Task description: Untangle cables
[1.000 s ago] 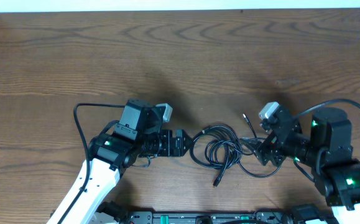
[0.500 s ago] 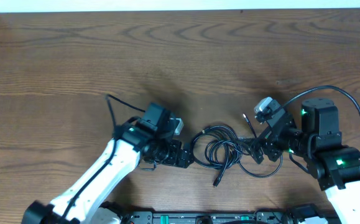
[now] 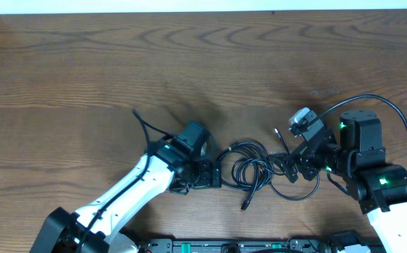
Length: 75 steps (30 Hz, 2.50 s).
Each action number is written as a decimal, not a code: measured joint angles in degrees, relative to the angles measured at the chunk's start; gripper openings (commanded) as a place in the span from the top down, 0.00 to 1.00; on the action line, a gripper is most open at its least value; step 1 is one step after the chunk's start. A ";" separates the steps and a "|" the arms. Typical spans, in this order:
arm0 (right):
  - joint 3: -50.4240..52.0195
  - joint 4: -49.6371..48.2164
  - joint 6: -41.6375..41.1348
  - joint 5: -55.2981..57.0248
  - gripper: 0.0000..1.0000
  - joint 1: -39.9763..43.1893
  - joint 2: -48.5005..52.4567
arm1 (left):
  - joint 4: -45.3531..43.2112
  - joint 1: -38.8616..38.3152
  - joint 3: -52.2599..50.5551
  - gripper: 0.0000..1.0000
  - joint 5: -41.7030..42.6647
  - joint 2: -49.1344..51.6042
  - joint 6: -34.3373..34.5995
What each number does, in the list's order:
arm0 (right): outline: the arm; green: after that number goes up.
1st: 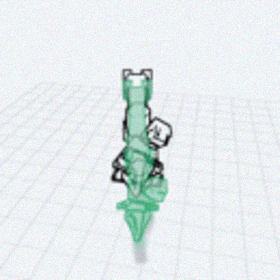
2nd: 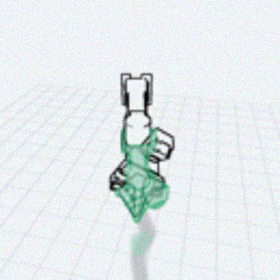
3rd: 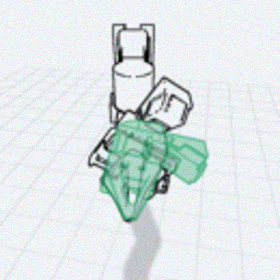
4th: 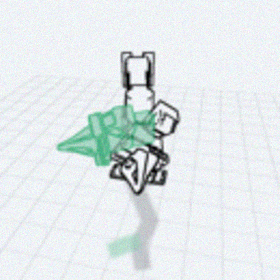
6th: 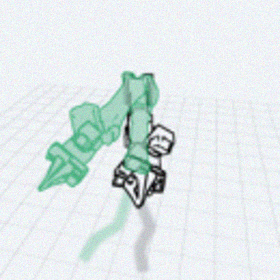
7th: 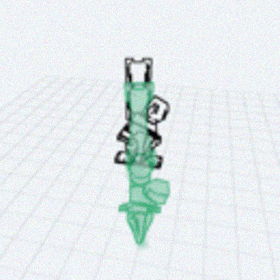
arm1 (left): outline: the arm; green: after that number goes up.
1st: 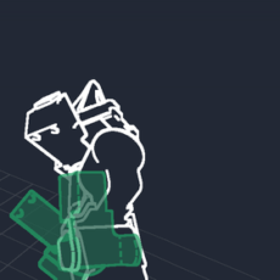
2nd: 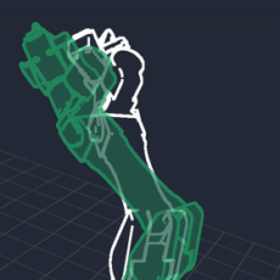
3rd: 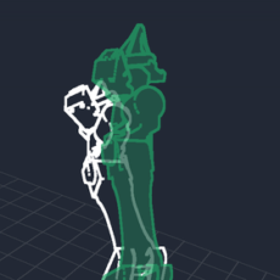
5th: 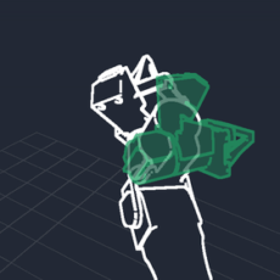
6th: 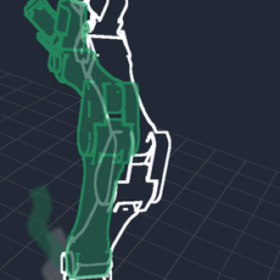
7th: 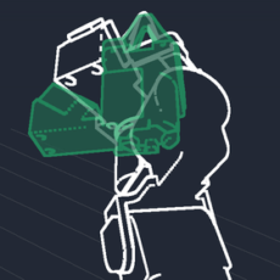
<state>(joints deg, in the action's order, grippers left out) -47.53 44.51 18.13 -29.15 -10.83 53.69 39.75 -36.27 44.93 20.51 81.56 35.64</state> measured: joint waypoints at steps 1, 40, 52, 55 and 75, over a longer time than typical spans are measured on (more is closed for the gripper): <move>0.00 -0.02 0.00 -0.44 0.01 0.00 0.00 | -0.09 -0.46 0.00 0.05 -0.48 0.24 0.94; 0.00 -1.95 -5.20 -2.82 0.01 0.00 0.04 | -9.73 -13.94 3.26 0.37 -20.37 13.31 32.65; 0.00 -2.34 -5.20 -2.82 0.01 0.00 0.04 | 3.04 -16.02 3.93 0.60 -19.93 13.81 31.63; 0.00 -2.25 -5.20 -2.84 0.01 0.00 0.04 | 2.91 -16.13 3.82 0.73 -19.98 13.86 31.30; 0.00 2.43 -5.35 -4.68 0.01 0.00 0.04 | -0.76 -16.37 2.99 0.93 -28.11 9.99 18.43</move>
<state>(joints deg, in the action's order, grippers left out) -47.53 46.94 12.78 -33.82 -10.83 53.74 38.98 -52.64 47.92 -7.60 91.55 54.06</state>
